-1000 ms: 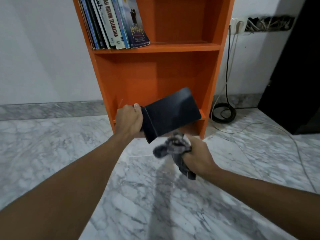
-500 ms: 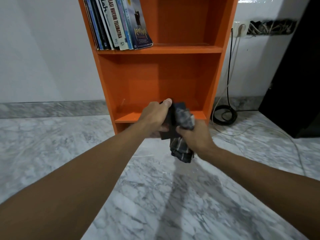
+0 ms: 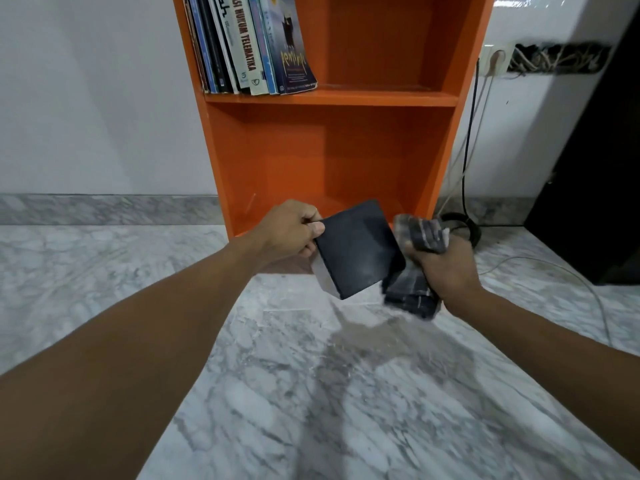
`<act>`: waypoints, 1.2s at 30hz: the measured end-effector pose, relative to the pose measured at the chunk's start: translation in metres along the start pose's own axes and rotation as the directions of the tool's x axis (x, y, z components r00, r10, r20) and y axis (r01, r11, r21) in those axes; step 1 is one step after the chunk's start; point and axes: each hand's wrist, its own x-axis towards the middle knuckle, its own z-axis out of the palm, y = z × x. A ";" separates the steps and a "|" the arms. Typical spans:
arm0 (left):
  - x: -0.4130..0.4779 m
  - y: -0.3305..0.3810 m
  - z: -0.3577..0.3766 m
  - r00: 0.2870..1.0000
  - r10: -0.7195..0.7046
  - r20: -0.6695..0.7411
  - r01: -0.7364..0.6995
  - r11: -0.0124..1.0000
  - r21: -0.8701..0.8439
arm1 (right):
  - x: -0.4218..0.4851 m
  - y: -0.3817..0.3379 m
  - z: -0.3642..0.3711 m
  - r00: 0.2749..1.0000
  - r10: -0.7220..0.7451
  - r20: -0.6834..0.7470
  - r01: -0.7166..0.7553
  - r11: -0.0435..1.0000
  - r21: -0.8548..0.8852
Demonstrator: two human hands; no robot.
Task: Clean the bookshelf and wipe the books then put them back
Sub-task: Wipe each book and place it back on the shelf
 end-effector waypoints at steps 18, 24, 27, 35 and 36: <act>-0.001 0.001 -0.008 0.995 0.024 -0.101 -0.015 0.996 0.090 | 0.004 -0.012 0.036 0.912 -0.298 0.284 0.329 0.942 -0.069; 0.003 0.011 -0.005 0.998 0.045 -0.035 -0.045 0.999 0.008 | 0.001 -0.030 0.025 0.919 0.138 0.368 -0.225 0.952 0.206; -0.003 0.008 -0.006 0.999 0.035 0.010 -0.035 0.998 -0.052 | 0.004 -0.027 0.022 0.921 0.203 0.334 -0.296 0.919 0.259; -0.005 -0.014 -0.014 0.893 -0.299 -0.337 0.183 0.924 -0.336 | 0.007 -0.036 0.007 0.824 0.174 0.539 -0.453 0.773 0.444; -0.007 -0.018 -0.014 0.868 -0.414 -0.273 0.266 0.854 -0.448 | 0.008 -0.035 0.006 0.811 0.153 0.565 -0.473 0.739 0.479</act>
